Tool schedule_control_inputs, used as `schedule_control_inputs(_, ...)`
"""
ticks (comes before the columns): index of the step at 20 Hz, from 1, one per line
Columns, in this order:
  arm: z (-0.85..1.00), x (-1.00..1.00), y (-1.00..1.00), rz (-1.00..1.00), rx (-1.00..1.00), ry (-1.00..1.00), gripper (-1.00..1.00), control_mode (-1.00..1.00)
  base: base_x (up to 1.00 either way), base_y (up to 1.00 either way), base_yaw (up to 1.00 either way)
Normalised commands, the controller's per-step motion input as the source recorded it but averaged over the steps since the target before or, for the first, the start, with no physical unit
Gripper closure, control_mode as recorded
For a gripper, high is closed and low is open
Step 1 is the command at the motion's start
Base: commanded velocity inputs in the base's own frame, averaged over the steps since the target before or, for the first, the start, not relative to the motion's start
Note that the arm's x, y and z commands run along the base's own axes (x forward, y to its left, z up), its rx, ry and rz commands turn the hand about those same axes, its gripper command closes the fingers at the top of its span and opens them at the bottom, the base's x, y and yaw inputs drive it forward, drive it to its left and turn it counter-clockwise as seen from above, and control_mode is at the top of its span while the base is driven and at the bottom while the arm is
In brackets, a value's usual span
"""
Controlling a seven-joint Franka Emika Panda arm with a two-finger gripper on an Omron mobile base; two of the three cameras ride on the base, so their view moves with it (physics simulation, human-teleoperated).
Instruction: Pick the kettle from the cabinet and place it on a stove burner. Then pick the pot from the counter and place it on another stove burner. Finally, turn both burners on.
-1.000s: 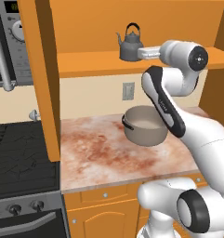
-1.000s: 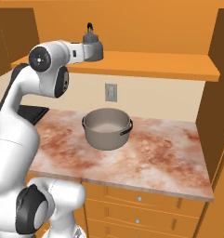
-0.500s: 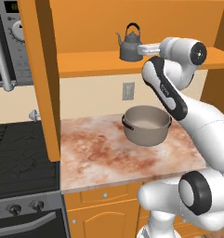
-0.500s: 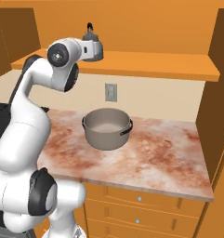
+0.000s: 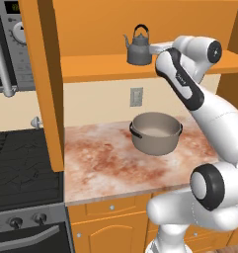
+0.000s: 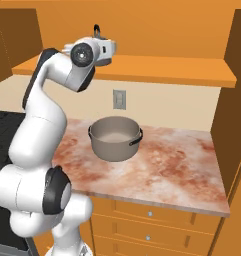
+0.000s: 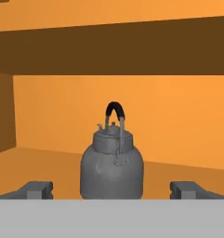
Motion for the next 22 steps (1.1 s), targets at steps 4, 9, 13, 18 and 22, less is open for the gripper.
schedule_control_inputs(4,0.14,0.36,-0.05,0.04,0.01,0.00,-1.00,-1.00,0.00,0.00,0.00)
schedule_control_inputs(9,0.14,0.37,-0.05,0.04,0.01,0.00,-1.00,-1.00,0.00,0.00,0.00)
schedule_control_inputs(13,0.11,0.37,-0.03,0.03,0.01,0.00,-1.00,-1.00,0.00,0.00,0.00)
schedule_control_inputs(18,0.03,0.36,-0.01,0.03,0.00,0.00,-1.00,-1.00,0.00,0.00,0.00)
schedule_control_inputs(22,0.00,0.29,0.00,0.04,0.00,0.00,-1.00,-1.00,0.00,0.00,0.00)
